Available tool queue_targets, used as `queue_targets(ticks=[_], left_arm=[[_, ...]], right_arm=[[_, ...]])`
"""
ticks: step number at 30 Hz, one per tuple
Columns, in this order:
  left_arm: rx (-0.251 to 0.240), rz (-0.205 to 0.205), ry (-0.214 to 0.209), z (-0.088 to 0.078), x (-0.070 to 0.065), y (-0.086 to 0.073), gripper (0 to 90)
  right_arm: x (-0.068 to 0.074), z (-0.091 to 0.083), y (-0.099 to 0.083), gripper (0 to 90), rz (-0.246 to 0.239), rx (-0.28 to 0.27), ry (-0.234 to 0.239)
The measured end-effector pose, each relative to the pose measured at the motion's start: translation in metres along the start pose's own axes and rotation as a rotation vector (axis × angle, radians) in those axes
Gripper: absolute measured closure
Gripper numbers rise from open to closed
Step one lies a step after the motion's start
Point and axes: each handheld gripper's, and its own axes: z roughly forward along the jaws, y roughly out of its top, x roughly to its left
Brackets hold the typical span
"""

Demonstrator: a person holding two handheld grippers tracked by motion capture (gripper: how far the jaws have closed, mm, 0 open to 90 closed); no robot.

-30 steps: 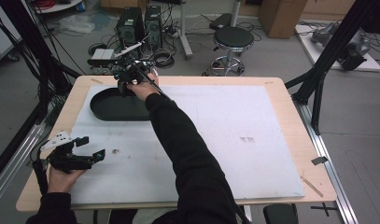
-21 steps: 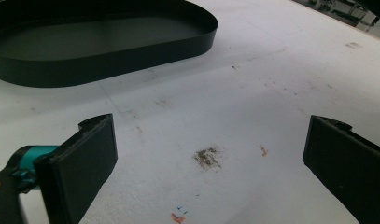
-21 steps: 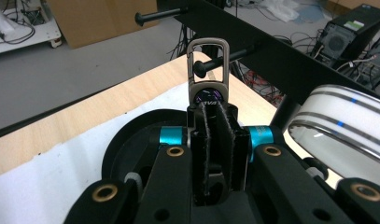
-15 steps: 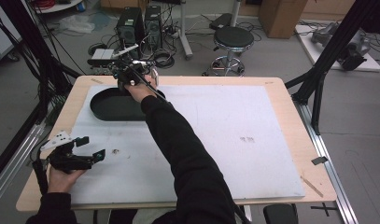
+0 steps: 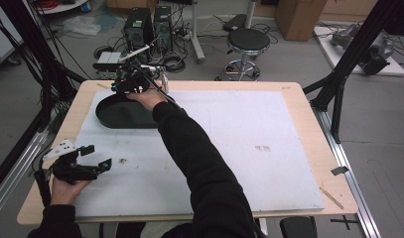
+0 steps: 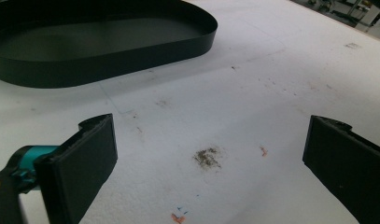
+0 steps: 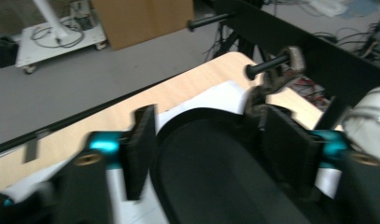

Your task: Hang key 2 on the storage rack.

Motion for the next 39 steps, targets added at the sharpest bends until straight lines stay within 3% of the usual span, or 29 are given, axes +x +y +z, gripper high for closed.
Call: queue_targets(ticks=[4,7,10,16,25,30,39], left_arm=[[0.001,0.002,-0.001,0.000,-0.001,0.000,3.5],[0.001,0.001,0.000,0.000,-0.001,0.000,3.5],[0.005,0.002,0.002,0.000,0.000,0.000,3.5],[0.006,0.003,0.004,0.000,0.000,0.000,3.5],[0.008,0.005,0.003,0.000,-0.001,0.000,3.5],[0.009,0.005,0.004,0.000,-0.001,0.000,3.5],[0.015,0.008,0.007,0.000,-0.001,0.000,3.5]], right_arm=[[0.000,-0.010,-0.001,14.8,-0.005,-0.005,0.056],[-0.003,-0.020,-0.003,10.7,-0.014,-0.010,0.097],[-0.005,-0.030,-0.006,0.8,-0.025,-0.022,0.096],[-0.017,-0.046,-0.016,0.7,-0.033,-0.017,0.073],[-0.030,-0.068,-0.033,0.8,-0.010,-0.014,0.039],[-0.038,-0.085,-0.041,0.8,0.011,-0.040,0.030],[-0.053,-0.116,-0.066,0.8,0.033,-0.045,0.004]])
